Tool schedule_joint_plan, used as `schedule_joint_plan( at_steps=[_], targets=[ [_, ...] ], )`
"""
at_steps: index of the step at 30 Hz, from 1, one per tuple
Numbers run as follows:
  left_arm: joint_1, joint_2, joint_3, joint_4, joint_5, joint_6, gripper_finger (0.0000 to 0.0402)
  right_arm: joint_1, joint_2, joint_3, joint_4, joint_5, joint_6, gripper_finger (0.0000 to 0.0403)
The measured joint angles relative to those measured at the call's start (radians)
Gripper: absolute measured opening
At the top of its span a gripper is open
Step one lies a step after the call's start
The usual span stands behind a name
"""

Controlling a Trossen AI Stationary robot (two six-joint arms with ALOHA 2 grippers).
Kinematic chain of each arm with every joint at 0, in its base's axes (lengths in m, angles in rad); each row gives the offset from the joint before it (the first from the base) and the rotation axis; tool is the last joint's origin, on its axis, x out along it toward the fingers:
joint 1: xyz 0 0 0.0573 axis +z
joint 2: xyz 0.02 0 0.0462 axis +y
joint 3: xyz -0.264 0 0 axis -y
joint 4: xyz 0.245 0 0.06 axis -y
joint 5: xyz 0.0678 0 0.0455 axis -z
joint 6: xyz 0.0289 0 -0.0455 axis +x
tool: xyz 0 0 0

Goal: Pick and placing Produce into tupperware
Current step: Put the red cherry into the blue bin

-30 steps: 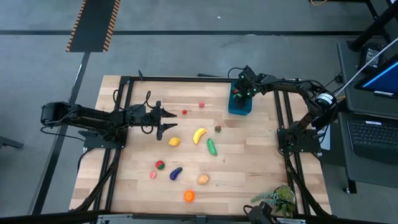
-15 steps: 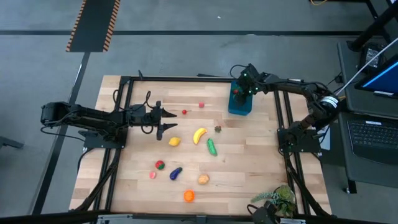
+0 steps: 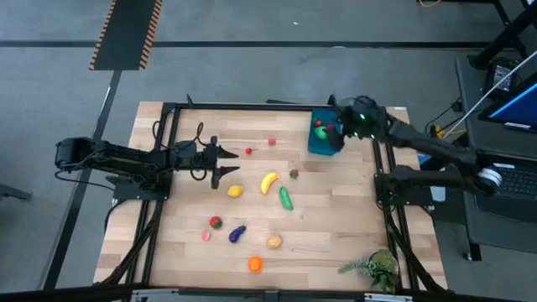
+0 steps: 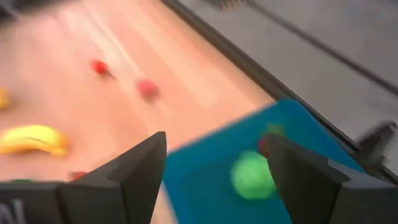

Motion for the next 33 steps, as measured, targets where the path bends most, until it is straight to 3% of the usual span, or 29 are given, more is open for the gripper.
schedule_joint_plan(
  at_steps=[7,12,23,28,33],
  targets=[
    [0.0,0.0,0.0,0.001,0.0,-0.047,0.0196,0.19,-0.288,-0.204,0.202,-0.062,0.01,0.0273],
    [0.0,0.0,0.0,0.001,0.0,-0.053,0.0196,0.279,-0.382,-0.277,0.298,-0.172,0.054,0.0273],
    [0.0,0.0,0.0,0.013,0.0,-0.061,0.0196,0.328,-0.334,-0.339,0.325,-0.183,0.186,0.0273],
    [-0.001,0.0,0.0,0.034,0.0,-0.084,0.0196,0.331,-0.286,-0.354,0.373,-0.192,0.129,0.0273],
    [-0.014,0.0,0.0,0.079,0.0,-0.137,0.0196,0.366,-0.256,-0.354,0.454,-0.27,0.034,0.0267]
  ],
)
